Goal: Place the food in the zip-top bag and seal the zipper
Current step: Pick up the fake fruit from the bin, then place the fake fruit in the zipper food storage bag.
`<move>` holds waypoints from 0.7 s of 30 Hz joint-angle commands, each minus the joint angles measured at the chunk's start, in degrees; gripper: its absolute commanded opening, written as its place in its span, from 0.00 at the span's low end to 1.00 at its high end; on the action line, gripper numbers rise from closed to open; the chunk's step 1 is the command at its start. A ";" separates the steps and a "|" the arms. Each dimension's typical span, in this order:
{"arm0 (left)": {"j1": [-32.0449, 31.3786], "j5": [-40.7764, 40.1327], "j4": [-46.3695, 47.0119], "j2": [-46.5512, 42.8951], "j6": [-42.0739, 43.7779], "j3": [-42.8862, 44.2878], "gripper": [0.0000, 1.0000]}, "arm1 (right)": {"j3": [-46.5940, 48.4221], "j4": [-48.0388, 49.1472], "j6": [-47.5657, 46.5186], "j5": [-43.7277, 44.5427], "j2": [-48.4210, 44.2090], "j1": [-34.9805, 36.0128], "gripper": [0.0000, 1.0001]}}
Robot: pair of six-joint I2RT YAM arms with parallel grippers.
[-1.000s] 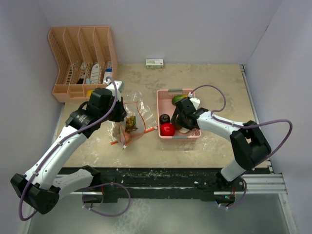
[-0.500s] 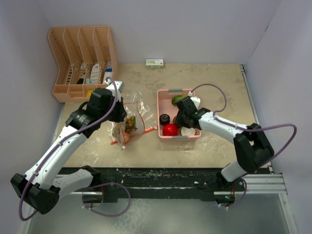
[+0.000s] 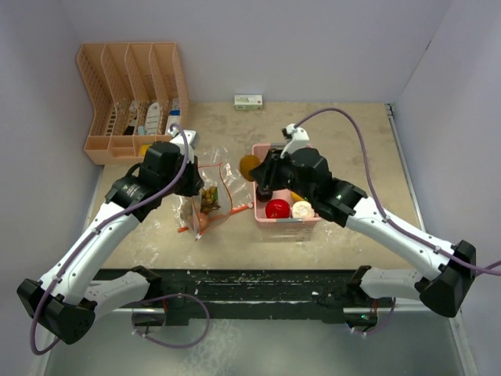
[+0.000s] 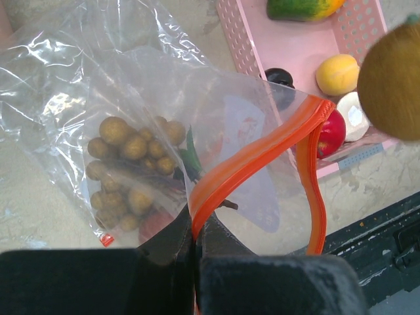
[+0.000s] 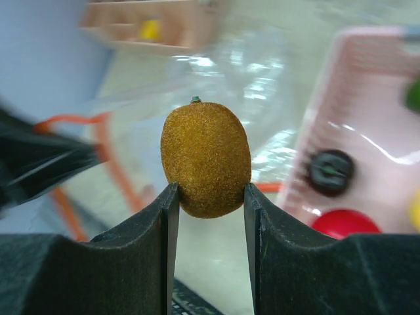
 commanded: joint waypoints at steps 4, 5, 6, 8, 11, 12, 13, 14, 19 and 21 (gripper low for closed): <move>0.09 -0.34 2.41 -0.27 0.08 0.45 0.00 | 6.44 9.97 -7.19 -6.06 1.60 10.70 0.34; 0.14 -0.34 2.49 -0.24 0.17 0.46 0.00 | 6.69 10.49 -7.61 -6.31 2.06 11.59 0.34; 0.14 -0.34 2.40 -0.26 0.15 0.50 0.00 | 6.70 11.09 -7.89 -6.79 2.51 12.49 0.34; 0.14 -0.42 2.40 -0.27 0.27 0.48 0.00 | 6.69 11.95 -8.29 -7.10 3.34 13.80 0.34; 0.15 -0.51 2.35 -0.07 0.35 0.54 0.00 | 7.23 11.34 -8.38 -6.60 5.19 14.62 0.34; 0.15 -0.51 2.40 -0.01 0.33 0.60 0.00 | 7.73 10.68 -8.61 -6.49 6.05 14.82 0.36; 0.15 -0.45 2.33 -0.02 0.42 0.63 0.00 | 8.12 10.11 -8.81 -6.36 7.00 14.99 0.38; 0.15 -0.43 2.48 0.00 0.33 0.67 0.00 | 8.40 9.87 -8.92 -6.23 7.83 15.03 0.42; 0.10 -0.43 2.16 -0.28 0.32 0.79 0.00 | 10.13 6.38 -8.34 -0.95 10.21 15.23 0.73; 0.14 -0.43 2.02 -0.36 0.35 0.68 0.00 | 9.87 5.84 -8.41 0.94 9.33 15.22 0.81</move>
